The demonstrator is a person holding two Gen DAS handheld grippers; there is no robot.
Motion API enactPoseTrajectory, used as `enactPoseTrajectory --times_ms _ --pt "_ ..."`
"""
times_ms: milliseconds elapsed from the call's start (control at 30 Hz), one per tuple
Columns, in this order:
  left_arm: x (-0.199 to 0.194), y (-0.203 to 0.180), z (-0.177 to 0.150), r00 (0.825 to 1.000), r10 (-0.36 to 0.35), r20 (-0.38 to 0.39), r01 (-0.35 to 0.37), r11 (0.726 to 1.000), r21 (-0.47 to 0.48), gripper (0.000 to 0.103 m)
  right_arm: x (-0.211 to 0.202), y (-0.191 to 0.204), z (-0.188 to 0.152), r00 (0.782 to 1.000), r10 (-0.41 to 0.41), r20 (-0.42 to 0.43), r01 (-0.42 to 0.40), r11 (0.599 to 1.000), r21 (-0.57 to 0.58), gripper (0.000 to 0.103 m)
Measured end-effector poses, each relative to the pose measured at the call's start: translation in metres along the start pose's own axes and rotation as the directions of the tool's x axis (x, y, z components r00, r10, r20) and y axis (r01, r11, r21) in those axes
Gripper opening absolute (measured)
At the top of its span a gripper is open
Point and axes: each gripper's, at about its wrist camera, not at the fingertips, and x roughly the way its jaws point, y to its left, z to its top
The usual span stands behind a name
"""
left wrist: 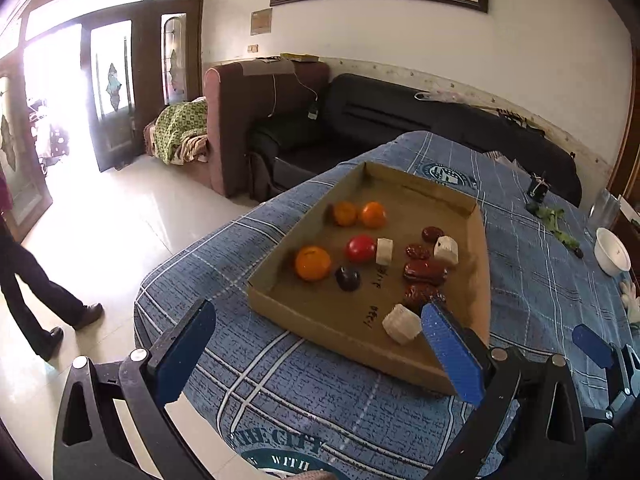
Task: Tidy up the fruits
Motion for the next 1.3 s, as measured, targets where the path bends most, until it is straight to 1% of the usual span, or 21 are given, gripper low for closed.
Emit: enactPoseTrajectory --times_ms 633,900,1300 --pt "-0.005 -0.009 -0.002 1.0 -0.019 -0.011 0.019 1.0 0.025 0.103 -0.003 -0.003 -0.004 1.0 -0.003 -0.008 0.003 1.0 0.007 0.1" --pt "-0.003 -0.012 -0.006 0.999 -0.042 -0.035 0.043 0.999 0.031 0.103 0.001 -0.005 -0.006 1.0 -0.015 -0.026 0.015 1.0 0.009 0.1" --pt "-0.001 -0.014 -0.01 0.997 -0.055 -0.053 0.056 0.998 0.035 0.103 0.003 -0.007 -0.007 0.999 -0.013 -0.037 0.014 1.0 0.016 0.1"
